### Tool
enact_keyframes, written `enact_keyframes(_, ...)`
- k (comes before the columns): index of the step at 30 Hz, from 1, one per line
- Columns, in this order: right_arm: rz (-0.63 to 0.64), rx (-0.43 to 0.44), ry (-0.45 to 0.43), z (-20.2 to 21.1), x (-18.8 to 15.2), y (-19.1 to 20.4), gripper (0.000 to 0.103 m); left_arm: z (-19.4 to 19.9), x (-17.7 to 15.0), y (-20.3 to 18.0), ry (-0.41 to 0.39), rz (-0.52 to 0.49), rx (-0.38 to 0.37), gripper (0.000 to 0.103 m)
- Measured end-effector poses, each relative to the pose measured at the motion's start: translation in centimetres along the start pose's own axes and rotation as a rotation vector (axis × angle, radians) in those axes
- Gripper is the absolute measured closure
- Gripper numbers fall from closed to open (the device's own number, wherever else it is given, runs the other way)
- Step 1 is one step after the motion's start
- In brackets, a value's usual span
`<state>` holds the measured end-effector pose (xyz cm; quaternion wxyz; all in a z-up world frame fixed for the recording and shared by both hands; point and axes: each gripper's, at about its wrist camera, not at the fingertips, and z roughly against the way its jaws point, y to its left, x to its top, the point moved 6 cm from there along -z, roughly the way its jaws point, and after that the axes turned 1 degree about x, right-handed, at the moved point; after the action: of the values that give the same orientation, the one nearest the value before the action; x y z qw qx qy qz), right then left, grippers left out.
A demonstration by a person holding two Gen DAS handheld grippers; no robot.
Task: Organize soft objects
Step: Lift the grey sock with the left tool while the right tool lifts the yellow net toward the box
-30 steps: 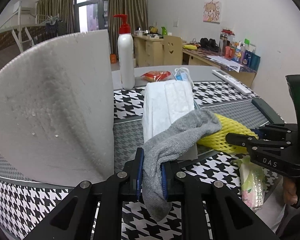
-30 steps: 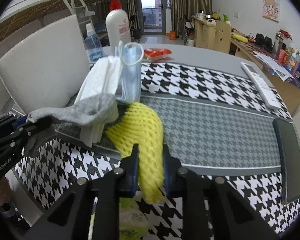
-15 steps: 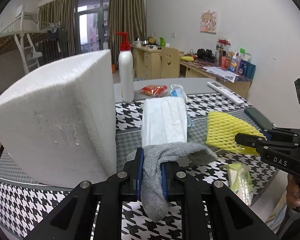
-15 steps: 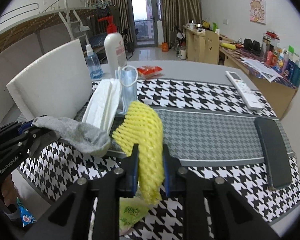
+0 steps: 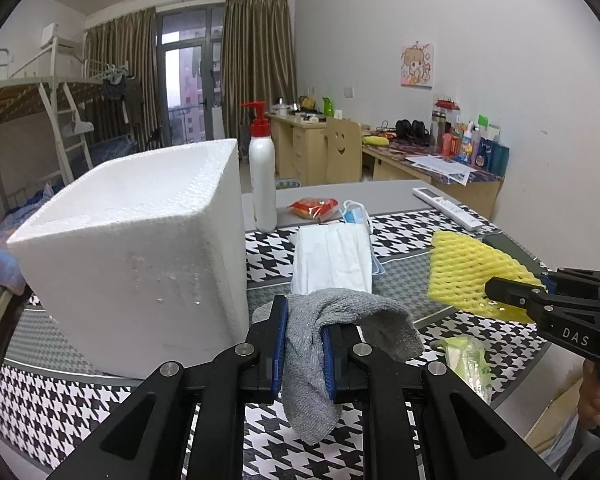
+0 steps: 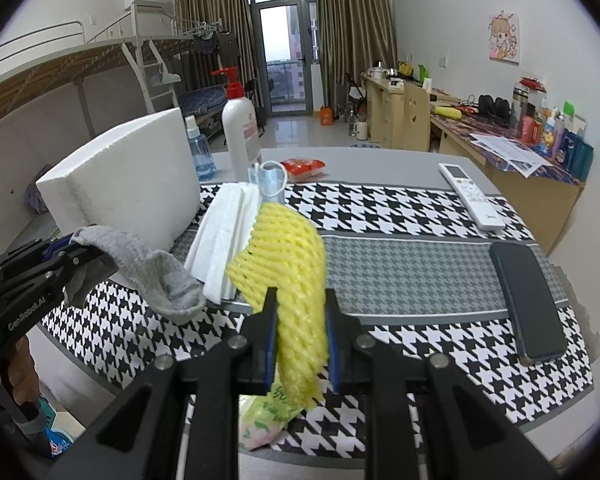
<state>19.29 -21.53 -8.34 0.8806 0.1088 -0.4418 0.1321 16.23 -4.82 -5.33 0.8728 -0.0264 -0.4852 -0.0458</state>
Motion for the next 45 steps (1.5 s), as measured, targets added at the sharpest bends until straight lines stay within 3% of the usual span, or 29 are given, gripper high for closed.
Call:
enact_keyframes(23,-0.005,0.022,-0.119,3.7,2.9,1.3,0.079,4.0,4.0,0.0,-0.119,-0.030,-0.005,0.087)
enact_keyframes(45,0.014,0.040,-0.201,3.6,8.4,3.3,0.079,3.9,9.4,2.3,-0.193,-0.026,0.004,0.087)
